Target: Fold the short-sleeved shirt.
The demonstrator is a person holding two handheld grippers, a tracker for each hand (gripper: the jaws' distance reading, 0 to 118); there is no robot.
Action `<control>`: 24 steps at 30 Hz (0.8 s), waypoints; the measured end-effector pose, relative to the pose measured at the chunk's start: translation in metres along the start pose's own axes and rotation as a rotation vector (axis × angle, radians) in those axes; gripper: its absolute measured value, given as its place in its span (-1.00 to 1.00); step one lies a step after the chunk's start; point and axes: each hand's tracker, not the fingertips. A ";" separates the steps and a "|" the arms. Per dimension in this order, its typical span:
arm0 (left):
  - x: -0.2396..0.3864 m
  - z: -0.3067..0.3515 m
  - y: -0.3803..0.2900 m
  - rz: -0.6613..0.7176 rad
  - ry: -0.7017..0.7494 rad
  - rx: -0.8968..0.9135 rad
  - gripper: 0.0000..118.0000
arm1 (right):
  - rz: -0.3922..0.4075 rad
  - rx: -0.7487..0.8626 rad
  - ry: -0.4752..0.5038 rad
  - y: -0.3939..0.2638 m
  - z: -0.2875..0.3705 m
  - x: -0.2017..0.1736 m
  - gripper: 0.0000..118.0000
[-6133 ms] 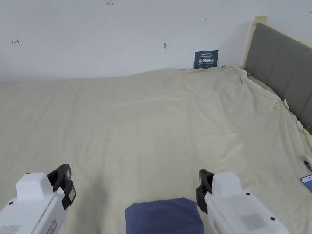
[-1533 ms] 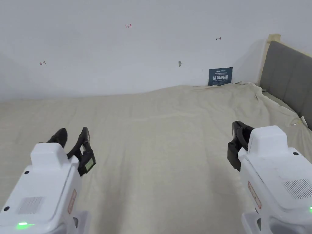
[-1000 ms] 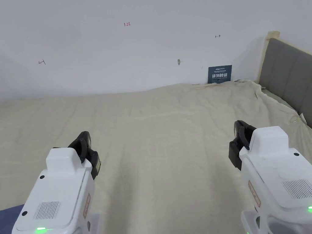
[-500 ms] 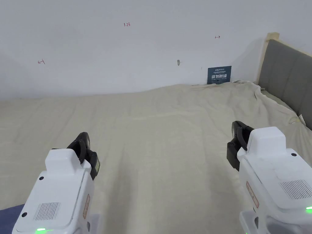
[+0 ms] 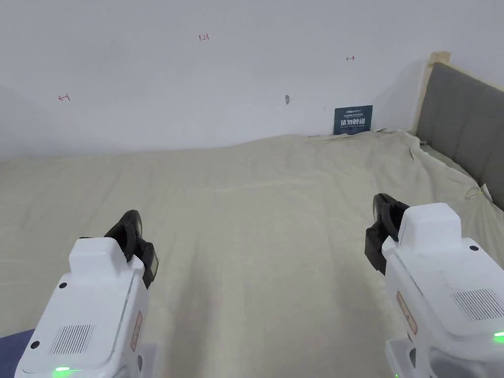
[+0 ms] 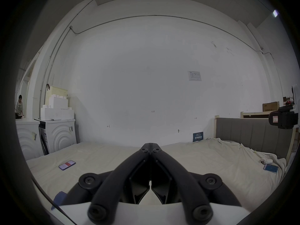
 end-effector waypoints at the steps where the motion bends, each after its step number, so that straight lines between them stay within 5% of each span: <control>1: 0.000 0.000 0.000 -0.001 -0.002 -0.001 -1.00 | 0.001 0.000 0.000 0.000 0.000 0.000 -1.00; 24: -0.003 0.001 -0.002 0.002 -0.002 -0.005 -1.00 | 0.004 -0.002 0.004 0.000 0.001 -0.002 -1.00</control>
